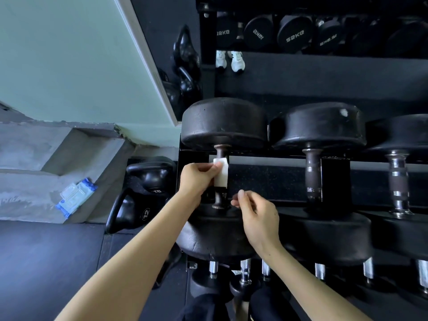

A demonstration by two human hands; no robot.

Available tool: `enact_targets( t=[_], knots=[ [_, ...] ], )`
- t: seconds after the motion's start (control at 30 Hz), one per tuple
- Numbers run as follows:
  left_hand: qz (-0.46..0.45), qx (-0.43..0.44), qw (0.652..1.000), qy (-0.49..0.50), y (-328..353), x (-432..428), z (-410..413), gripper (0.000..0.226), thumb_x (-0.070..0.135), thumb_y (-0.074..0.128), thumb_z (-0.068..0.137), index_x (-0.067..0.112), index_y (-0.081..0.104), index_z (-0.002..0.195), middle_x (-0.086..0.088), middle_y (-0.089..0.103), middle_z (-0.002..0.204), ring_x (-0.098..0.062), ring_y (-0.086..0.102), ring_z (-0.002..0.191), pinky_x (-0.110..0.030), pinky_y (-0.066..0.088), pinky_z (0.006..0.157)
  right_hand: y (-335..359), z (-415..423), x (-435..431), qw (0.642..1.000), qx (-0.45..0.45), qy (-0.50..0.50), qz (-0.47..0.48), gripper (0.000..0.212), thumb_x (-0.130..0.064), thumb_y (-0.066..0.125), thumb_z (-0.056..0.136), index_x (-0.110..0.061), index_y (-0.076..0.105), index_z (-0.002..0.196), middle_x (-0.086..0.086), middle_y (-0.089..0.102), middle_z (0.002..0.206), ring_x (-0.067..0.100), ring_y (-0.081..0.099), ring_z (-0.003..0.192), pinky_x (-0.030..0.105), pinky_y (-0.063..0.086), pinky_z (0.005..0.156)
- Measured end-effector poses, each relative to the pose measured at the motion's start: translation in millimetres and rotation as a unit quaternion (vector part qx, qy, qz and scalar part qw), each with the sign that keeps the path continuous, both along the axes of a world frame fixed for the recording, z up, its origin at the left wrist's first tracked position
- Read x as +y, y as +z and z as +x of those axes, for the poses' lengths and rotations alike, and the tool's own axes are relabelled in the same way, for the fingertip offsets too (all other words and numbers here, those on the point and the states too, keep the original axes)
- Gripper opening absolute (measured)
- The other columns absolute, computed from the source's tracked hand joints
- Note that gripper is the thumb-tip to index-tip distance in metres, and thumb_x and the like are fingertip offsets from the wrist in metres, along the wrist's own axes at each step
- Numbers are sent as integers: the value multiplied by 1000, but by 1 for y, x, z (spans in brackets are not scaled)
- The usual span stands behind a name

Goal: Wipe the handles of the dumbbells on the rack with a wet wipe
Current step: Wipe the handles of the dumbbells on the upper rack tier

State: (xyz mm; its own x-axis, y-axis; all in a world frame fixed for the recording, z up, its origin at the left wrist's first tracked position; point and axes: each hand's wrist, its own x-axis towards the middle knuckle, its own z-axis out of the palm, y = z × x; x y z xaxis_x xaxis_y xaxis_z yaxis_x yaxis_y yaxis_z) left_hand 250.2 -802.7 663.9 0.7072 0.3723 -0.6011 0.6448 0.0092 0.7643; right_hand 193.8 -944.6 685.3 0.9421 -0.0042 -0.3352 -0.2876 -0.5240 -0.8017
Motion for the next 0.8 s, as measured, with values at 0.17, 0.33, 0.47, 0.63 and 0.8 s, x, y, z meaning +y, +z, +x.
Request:
enact_targets(
  t=[0.17,0.33,0.47,0.63,0.8],
  knots=[
    [-38,-11,999,7,4,1,16,31,32,68,86,3,72,94,2,63,66,-7,54,52,-14,40,43,-1,1,0,1000,-17,17,-19,30,-24,46,97,-17,67,77,-14,68,73,0,63,75,21,48,70],
    [216,-70,961,-159,5,1,3,50,35,67,84,4,49,49,1,42,45,-6,35,43,-21,28,47,-1,1,1,999,-23,20,-26,28,-19,46,97,-17,67,78,-11,68,70,3,64,71,23,48,65],
    [231,-61,951,-197,-3,2,-6,52,30,69,84,10,40,46,3,35,44,-6,29,42,-18,25,41,-3,-1,1,999,-27,22,-26,29,-20,46,96,-18,67,75,2,69,67,17,65,66,36,49,66],
    [63,-47,995,-57,-9,0,5,48,42,67,83,9,51,52,-4,43,54,-17,37,52,-28,32,51,-3,-1,1,999,-36,25,-19,32,-29,39,87,-19,66,74,3,68,65,18,64,62,38,48,60],
    [-128,15,992,12,-4,6,27,26,32,68,86,8,66,77,1,62,59,-11,55,48,-19,44,43,-4,-1,1,999,-37,24,-13,29,-26,40,85,-21,65,73,4,68,65,18,59,54,36,44,54]
  ],
)
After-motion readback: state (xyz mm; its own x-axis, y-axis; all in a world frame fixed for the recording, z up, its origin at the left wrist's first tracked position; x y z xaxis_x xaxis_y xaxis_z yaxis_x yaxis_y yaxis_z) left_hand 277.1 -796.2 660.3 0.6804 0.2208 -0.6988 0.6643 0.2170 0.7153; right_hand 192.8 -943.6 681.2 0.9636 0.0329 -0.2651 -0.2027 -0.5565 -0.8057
